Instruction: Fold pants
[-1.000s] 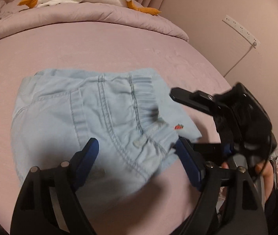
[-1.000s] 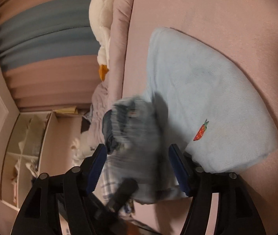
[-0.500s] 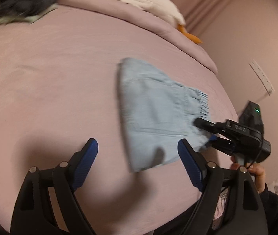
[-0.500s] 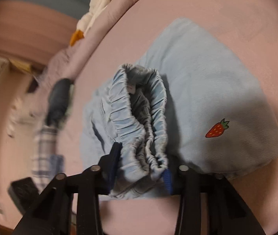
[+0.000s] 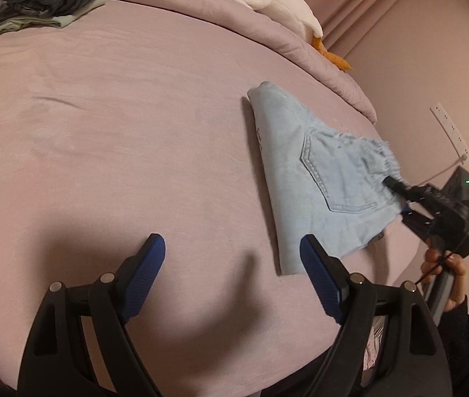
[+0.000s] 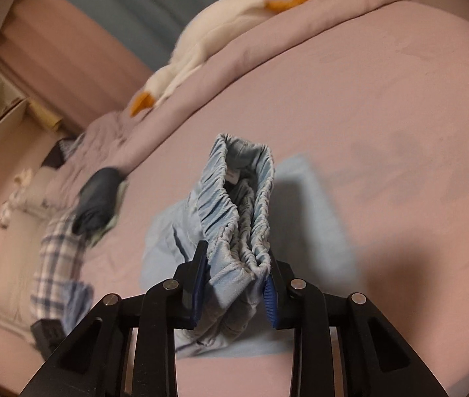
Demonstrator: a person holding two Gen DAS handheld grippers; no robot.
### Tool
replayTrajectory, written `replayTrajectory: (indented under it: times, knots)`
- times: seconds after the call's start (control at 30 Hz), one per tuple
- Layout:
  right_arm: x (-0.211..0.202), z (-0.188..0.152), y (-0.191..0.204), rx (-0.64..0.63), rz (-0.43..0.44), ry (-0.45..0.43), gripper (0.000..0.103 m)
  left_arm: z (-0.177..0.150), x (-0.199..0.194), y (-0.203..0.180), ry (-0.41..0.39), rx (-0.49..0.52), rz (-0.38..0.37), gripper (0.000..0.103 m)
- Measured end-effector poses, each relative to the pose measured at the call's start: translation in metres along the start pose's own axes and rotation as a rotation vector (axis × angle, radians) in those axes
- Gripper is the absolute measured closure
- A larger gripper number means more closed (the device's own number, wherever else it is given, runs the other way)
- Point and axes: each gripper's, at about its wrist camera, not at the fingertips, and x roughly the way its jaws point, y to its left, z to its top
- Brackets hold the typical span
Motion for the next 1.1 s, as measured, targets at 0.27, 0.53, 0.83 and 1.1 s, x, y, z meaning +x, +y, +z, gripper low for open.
replayTrajectory:
  times: [0.27,0.53,0.83,1.1]
  knots:
    - [0.042,-0.008,-0.046,0.065,-0.047,0.108,0.069,0.007,0.013,-0.009,0.022,0.04,0.024,0.019]
    - [0.001,-0.004,-0.032,-0.012,-0.193,-0.03,0.046,0.034,0.018,-0.012,-0.01,0.087,0.03,0.027]
    - [0.013,-0.045,0.064,-0.406,-0.074,-0.037,0.066,0.093,0.056,-0.039,0.014,0.197,-0.037,0.089]
    - [0.071,-0.096,0.139,-0.722,0.023,0.087,0.083,0.127,0.104,-0.062,0.083,0.332,-0.063,0.094]
